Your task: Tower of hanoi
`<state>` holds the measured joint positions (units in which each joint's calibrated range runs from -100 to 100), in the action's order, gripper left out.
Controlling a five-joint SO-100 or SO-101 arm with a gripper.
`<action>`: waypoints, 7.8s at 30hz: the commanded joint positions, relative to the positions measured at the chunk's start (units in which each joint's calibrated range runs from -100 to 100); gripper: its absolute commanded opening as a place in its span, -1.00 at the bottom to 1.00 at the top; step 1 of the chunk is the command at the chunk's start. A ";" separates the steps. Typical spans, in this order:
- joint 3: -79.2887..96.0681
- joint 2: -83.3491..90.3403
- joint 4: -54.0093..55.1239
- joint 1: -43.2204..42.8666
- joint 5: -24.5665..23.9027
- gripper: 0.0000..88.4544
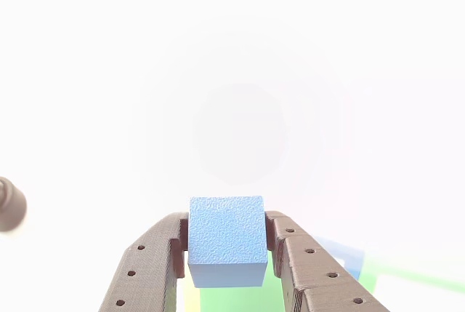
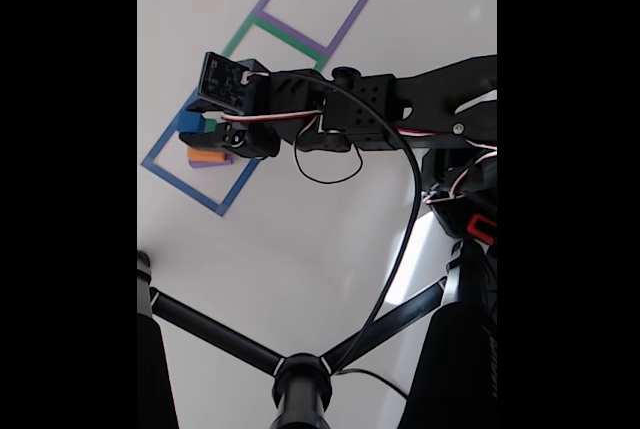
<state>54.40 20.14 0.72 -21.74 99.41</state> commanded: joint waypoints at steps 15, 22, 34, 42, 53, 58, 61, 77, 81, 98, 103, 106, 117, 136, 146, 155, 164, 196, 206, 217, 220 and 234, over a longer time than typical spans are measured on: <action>4.06 -2.41 9.56 1.70 0.59 -0.95; 5.33 -2.98 11.75 1.03 0.59 -0.94; 8.24 -4.35 17.09 1.51 0.59 -0.65; 7.33 -4.35 18.14 1.79 0.59 -0.44; -9.49 9.05 -11.09 2.66 0.59 -0.51; -25.76 13.41 -36.19 3.33 0.59 -0.84; -36.67 14.71 -52.38 3.04 0.59 -1.00; -55.67 24.56 -89.06 6.30 0.59 -1.00; -54.49 25.28 -88.98 7.26 0.59 -1.00; -6.21 48.86 -55.22 5.72 -55.20 -1.00; 6.79 55.56 -48.01 7.45 -76.67 -1.00; 17.33 61.86 -41.29 7.93 -92.39 -1.00; 45.24 72.52 -23.07 9.56 -114.71 -1.00; 45.51 79.78 -52.46 4.00 -156.47 -1.00; 43.88 79.70 -58.70 4.96 -171.85 -1.00; 43.24 79.70 -60.80 11.48 -172.19 -1.00; 42.51 79.70 -63.31 12.15 -173.88 -1.00; 41.42 79.70 -67.12 12.44 -177.77 -1.00; 41.42 79.70 -67.12 12.44 -177.77 -1.00; 41.42 79.70 -67.12 12.44 -177.77 -1.00; 41.42 79.70 -67.12 12.44 -177.77 -1.00; 41.42 79.70 -67.12 12.44 -177.77 -1.00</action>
<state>96.00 99.32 -65.89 -8.88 -78.92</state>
